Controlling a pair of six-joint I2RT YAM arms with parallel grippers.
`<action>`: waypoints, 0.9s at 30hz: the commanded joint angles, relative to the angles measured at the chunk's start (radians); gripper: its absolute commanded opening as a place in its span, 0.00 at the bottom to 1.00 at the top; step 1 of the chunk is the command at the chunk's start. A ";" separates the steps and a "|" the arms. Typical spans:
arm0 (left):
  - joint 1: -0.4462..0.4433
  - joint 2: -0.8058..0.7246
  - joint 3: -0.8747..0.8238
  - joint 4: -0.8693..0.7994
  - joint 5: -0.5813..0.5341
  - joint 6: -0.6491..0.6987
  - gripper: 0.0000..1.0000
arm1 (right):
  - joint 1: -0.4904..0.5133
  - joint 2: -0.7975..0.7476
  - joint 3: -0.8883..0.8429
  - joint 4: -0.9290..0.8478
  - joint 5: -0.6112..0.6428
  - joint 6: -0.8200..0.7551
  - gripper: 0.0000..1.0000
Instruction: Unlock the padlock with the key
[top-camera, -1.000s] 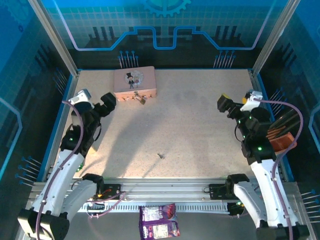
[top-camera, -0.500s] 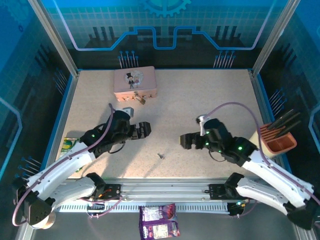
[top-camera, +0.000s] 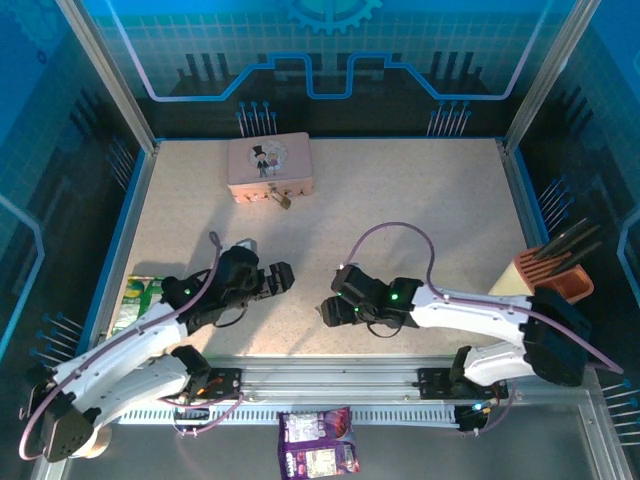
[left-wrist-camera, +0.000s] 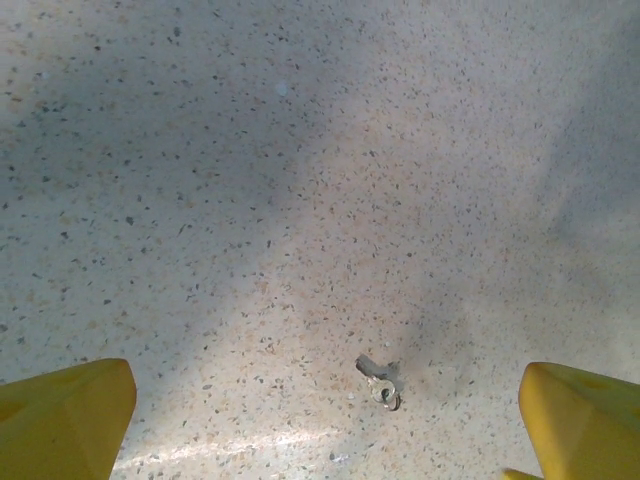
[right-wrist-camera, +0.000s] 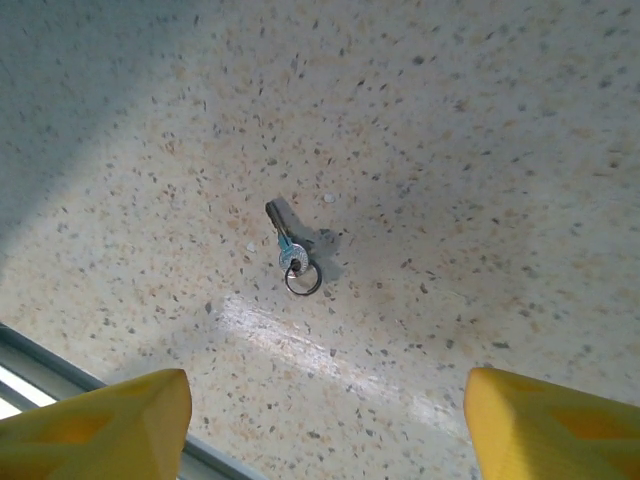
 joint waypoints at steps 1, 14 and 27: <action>-0.007 -0.065 -0.041 -0.009 -0.052 -0.053 0.99 | 0.014 0.065 0.043 0.051 -0.019 0.044 0.63; -0.007 -0.132 -0.104 0.024 -0.038 -0.061 0.99 | 0.011 0.290 0.182 0.045 -0.050 0.026 0.28; -0.003 -0.116 -0.112 0.047 -0.029 -0.055 0.99 | -0.001 0.393 0.255 -0.046 -0.013 0.027 0.25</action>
